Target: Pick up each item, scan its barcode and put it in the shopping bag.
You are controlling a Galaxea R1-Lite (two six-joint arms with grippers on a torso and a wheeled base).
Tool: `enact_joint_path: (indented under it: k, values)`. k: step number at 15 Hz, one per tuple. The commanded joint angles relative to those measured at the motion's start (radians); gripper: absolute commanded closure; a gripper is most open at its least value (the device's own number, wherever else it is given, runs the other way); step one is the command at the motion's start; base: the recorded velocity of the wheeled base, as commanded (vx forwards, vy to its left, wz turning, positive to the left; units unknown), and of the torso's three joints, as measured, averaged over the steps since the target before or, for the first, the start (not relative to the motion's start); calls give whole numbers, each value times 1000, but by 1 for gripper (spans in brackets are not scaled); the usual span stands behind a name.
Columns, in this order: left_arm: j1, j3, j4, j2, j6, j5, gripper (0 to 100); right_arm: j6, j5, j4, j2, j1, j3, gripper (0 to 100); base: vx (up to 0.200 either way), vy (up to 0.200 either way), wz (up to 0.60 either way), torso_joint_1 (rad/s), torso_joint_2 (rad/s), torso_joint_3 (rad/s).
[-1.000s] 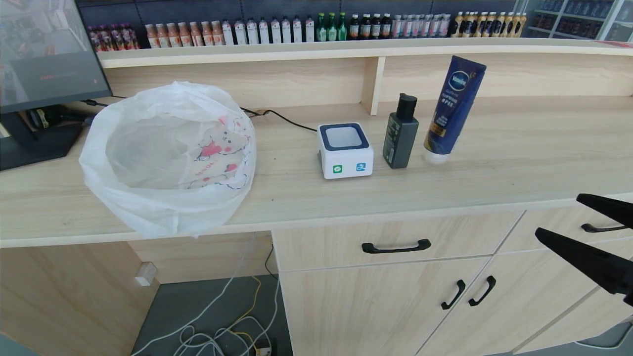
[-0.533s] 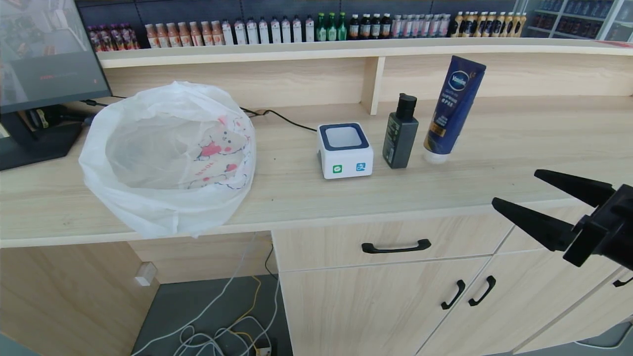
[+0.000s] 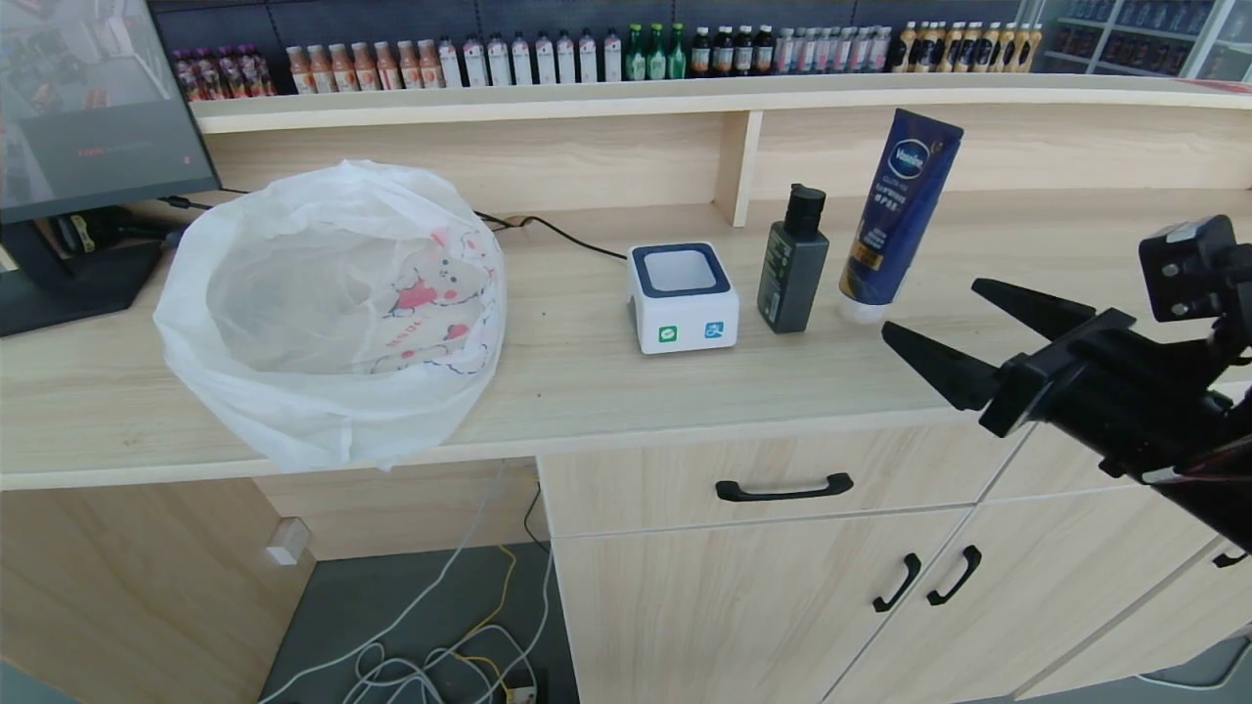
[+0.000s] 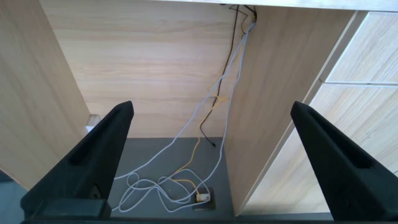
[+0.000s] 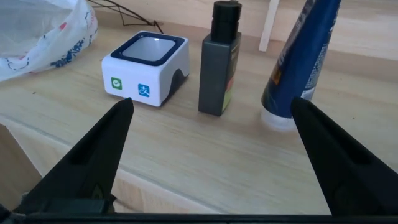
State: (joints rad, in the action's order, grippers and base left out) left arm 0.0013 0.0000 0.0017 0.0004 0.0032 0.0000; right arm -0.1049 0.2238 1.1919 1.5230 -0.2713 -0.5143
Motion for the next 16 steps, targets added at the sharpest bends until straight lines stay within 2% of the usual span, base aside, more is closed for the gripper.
enact_joint_path:
  k: [1, 9, 16]
  values:
    - [0, 0, 0, 0, 0, 0, 0, -2, -27, 2, 91, -36, -78, 0, 0, 0, 0, 0, 0, 0]
    - [0, 0, 0, 0, 0, 0, 0, 1, -124, 2, 224, -109, -242, 0, 0, 0, 0, 0, 0, 0]
    - [-1, 0, 0, 0, 0, 0, 0, 5, -169, 2, 295, -114, -294, 0, 0, 0, 0, 0, 0, 0]
